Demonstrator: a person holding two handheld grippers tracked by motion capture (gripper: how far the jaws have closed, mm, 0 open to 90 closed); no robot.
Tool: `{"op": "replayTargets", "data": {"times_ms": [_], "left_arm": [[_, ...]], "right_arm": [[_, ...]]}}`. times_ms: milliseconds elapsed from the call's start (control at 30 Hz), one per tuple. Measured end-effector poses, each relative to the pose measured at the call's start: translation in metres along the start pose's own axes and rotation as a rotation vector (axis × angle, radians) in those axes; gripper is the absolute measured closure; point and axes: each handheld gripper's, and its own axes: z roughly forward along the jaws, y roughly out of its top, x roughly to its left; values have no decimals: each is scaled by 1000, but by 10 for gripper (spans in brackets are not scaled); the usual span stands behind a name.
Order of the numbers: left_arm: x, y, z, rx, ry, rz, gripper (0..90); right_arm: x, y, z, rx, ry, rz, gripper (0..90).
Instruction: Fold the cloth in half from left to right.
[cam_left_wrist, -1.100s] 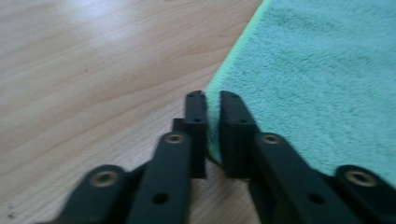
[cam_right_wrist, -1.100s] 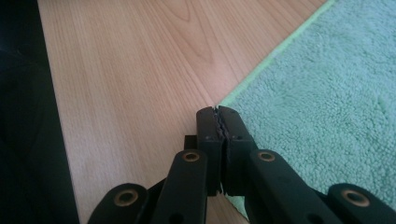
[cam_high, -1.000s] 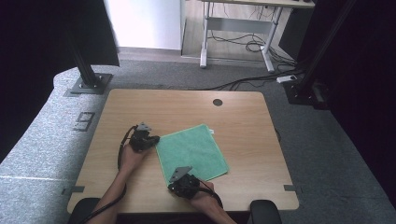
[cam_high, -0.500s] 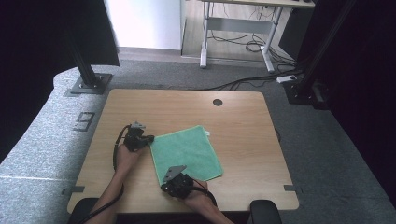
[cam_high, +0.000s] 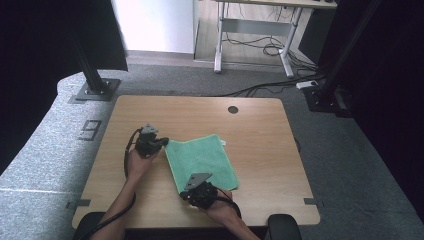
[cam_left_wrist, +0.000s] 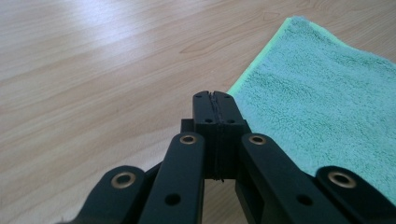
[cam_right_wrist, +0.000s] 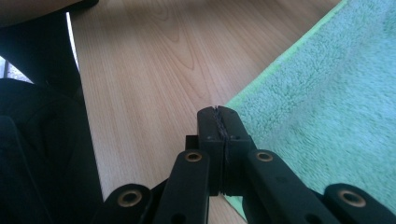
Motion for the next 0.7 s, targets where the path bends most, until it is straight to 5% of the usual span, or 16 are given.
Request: {"op": "replayTargets", "data": {"times_ms": [700], "left_arm": [[-30, 49, 43, 57, -21, 94, 900]], "right_arm": [[-25, -21, -43, -41, -80, 53, 887]]}}
